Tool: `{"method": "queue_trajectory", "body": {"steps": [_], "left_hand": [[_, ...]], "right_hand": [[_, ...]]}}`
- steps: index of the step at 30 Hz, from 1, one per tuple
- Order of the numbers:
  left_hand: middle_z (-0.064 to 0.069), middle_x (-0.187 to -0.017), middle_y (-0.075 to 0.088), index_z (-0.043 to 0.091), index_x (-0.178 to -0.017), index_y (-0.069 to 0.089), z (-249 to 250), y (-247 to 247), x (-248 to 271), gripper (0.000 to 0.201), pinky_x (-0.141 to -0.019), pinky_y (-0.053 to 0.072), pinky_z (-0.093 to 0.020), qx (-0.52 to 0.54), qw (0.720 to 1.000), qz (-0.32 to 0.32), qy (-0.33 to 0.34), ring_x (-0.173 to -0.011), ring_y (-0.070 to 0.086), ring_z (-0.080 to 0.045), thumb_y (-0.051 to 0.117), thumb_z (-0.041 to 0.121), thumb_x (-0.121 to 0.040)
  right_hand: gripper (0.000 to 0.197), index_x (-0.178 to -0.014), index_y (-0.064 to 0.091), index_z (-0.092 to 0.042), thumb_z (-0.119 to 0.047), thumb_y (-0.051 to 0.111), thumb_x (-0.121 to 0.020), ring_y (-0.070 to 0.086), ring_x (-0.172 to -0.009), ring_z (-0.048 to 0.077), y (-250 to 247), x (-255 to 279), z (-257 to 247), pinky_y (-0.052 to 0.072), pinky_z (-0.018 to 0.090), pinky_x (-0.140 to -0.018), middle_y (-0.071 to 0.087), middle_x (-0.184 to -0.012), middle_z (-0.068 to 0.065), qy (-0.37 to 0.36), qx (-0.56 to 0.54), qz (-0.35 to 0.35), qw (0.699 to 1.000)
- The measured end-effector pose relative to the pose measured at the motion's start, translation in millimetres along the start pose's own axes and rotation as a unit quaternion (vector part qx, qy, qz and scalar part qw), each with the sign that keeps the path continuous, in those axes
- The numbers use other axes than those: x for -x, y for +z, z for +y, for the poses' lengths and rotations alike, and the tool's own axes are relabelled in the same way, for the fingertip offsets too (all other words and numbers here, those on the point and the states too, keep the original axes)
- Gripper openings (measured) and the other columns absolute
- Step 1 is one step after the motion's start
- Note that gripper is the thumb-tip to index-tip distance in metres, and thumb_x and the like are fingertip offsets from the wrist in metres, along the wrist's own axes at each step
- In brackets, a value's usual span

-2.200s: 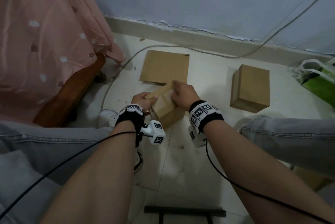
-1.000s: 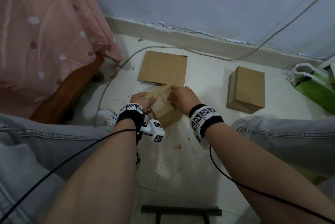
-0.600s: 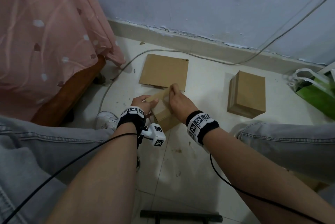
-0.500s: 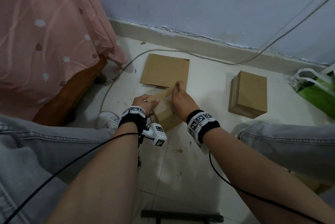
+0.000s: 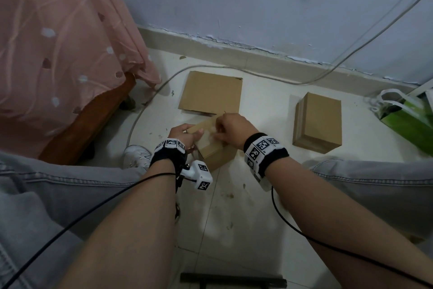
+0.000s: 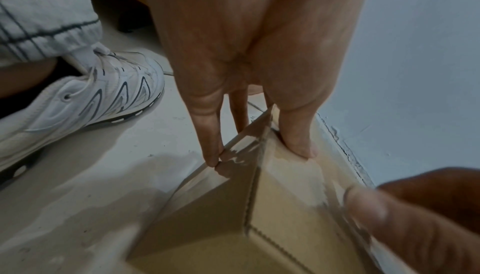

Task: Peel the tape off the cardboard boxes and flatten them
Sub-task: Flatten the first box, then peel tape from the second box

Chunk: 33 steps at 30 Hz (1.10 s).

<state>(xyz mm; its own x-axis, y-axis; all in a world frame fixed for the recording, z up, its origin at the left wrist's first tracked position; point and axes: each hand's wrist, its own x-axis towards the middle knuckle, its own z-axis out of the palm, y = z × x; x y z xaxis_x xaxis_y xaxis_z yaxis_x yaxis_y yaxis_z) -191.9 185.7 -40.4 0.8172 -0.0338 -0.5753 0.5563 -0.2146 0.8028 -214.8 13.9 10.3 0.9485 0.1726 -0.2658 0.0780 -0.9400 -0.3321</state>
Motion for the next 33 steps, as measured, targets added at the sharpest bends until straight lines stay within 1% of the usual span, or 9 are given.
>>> {"method": "queue_trajectory", "body": {"steps": [3,8,13,18,23,26,28,31,33], "left_hand": [[-0.009,-0.09,0.065,0.018,-0.107,0.067,-0.1,0.4,-0.5,0.026,-0.061,0.052,-0.028,0.003,1.0,0.002,-0.006,-0.077,0.061,-0.022,0.076,0.026,-0.084],[-0.011,-0.095,0.066,0.019,-0.11,0.067,-0.9,-0.4,-1.8,0.029,-0.067,0.055,-0.031,0.005,1.0,-0.002,-0.006,-0.078,0.061,-0.024,0.076,0.027,-0.084],[-0.01,-0.092,0.066,0.019,-0.111,0.067,-0.7,-0.2,-1.3,0.03,-0.071,0.055,-0.033,0.007,1.0,0.0,-0.003,-0.073,0.059,-0.021,0.076,0.028,-0.084],[-0.009,-0.091,0.067,0.02,-0.104,0.068,-1.3,0.3,0.9,0.023,-0.071,0.055,-0.033,0.013,1.0,0.001,0.002,-0.072,0.061,-0.021,0.076,0.027,-0.084],[-0.013,-0.094,0.069,0.019,-0.106,0.069,0.5,-0.3,1.4,0.026,-0.082,0.056,-0.041,0.008,1.0,-0.001,0.005,-0.077,0.063,-0.026,0.077,0.028,-0.082],[-0.015,-0.096,0.07,0.02,-0.106,0.069,2.0,-1.3,3.5,0.027,-0.084,0.056,-0.045,-0.004,1.0,-0.004,0.005,-0.079,0.063,-0.028,0.077,0.029,-0.082],[-0.012,-0.094,0.068,0.02,-0.105,0.068,2.1,-1.1,4.0,0.025,-0.083,0.056,-0.044,0.001,1.0,-0.006,0.004,-0.077,0.062,-0.026,0.077,0.027,-0.083],[-0.012,-0.094,0.068,0.02,-0.106,0.068,2.4,-1.2,4.1,0.026,-0.083,0.056,-0.044,-0.003,1.0,-0.005,0.001,-0.079,0.062,-0.027,0.077,0.027,-0.083],[-0.013,-0.095,0.068,0.018,-0.108,0.068,1.8,-0.8,4.1,0.028,-0.082,0.056,-0.042,-0.002,1.0,-0.006,-0.001,-0.08,0.062,-0.027,0.077,0.028,-0.083]], "right_hand": [[0.021,-0.093,0.065,-0.007,-0.025,0.072,-0.086,0.06,-0.093,0.027,3.2,-2.0,0.7,0.04,0.028,-0.072,0.06,-0.093,0.005,0.003,-0.023,-0.01,1.0],[0.011,-0.096,0.068,-0.007,-0.014,0.06,-0.093,0.063,-0.095,0.029,1.9,-7.6,-4.3,0.043,0.027,-0.073,0.068,-0.1,0.012,0.019,0.002,-0.046,0.999],[0.008,-0.098,0.067,-0.008,-0.01,0.065,-0.09,0.063,-0.095,0.025,-4.5,-4.2,0.6,0.05,0.029,-0.08,0.068,-0.103,0.01,0.012,-0.027,-0.059,0.998],[0.017,-0.105,0.068,-0.004,-0.008,0.057,-0.094,0.063,-0.103,0.029,-5.3,-5.5,-7.2,0.051,0.036,-0.091,0.068,-0.11,0.013,0.036,-0.004,-0.09,0.995],[0.026,-0.12,0.052,0.005,-0.006,0.047,-0.097,0.058,-0.11,0.035,-5.3,-1.3,-8.2,0.044,0.034,-0.087,0.058,-0.121,0.022,0.061,-0.02,-0.05,0.997],[0.031,-0.123,0.044,0.005,0.001,0.049,-0.093,0.059,-0.092,0.033,-10.7,-4.0,-5.8,0.042,0.032,-0.071,0.06,-0.109,0.023,0.086,-0.049,0.011,0.995],[0.036,-0.126,0.041,0.004,0.004,0.05,-0.091,0.056,-0.08,0.029,-17.6,-8.8,-2.9,0.045,0.033,-0.067,0.062,-0.104,0.022,0.097,-0.058,0.034,0.993],[0.017,-0.113,0.05,-0.004,-0.008,0.051,-0.096,0.062,-0.086,0.03,-23.3,-12.5,-4.0,0.053,0.037,-0.074,0.064,-0.1,0.017,0.064,-0.096,0.04,0.992],[0.018,-0.107,0.057,-0.009,-0.024,0.058,-0.096,0.06,-0.088,0.026,-19.4,-11.1,-5.7,0.049,0.032,-0.075,0.063,-0.099,0.009,0.038,-0.087,0.01,0.995]]}}
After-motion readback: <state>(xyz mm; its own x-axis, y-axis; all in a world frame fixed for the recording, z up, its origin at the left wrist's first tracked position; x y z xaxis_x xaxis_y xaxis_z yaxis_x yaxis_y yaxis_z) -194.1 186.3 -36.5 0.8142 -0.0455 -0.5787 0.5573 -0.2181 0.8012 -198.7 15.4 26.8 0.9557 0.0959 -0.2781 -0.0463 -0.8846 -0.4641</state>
